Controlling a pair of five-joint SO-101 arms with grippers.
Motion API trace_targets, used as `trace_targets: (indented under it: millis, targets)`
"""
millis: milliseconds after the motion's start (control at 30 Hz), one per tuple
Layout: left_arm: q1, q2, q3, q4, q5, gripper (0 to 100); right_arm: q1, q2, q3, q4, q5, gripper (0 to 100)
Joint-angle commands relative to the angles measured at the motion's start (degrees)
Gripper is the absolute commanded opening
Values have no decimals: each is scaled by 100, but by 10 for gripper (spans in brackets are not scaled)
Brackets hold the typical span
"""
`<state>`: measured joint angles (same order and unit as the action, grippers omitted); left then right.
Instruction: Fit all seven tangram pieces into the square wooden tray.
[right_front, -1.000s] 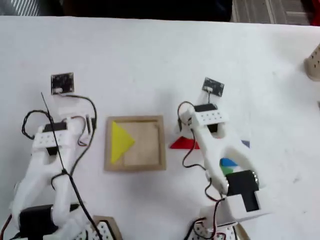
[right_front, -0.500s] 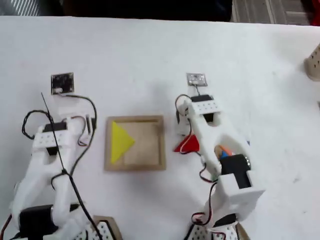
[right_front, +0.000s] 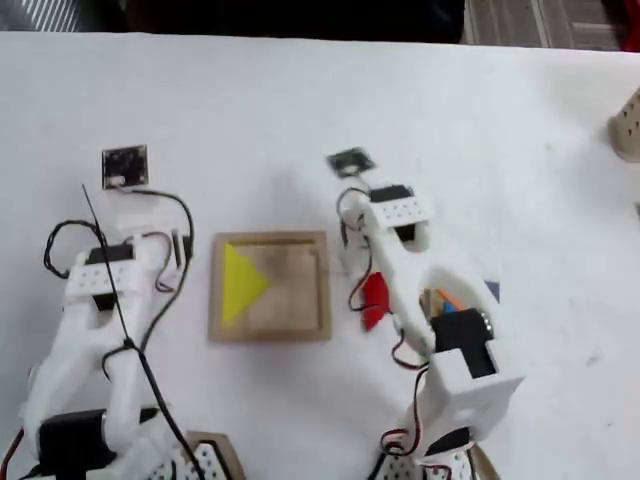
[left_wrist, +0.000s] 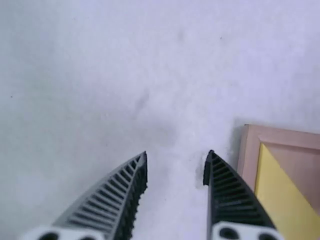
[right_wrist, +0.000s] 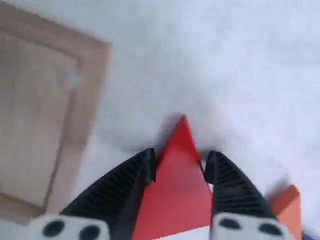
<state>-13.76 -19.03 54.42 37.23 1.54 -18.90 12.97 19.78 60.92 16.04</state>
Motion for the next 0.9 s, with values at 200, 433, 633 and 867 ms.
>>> trace_targets:
  millis: [200, 433, 633, 867]
  targets:
    - [75, -57, -53, -88, -53, 199, -224, -154, -932, 75, 1626, 92]
    - [75, -57, -62, -88, -53, 199, -22, -778, -1486, 1613, 809, 322]
    - [66, -57, -62, -88, -53, 199, 321, -884, -237, 1068, 176, 322]
    - [66, -57, -62, -88, -53, 199, 435, -1042, 809, 374, 123, 322]
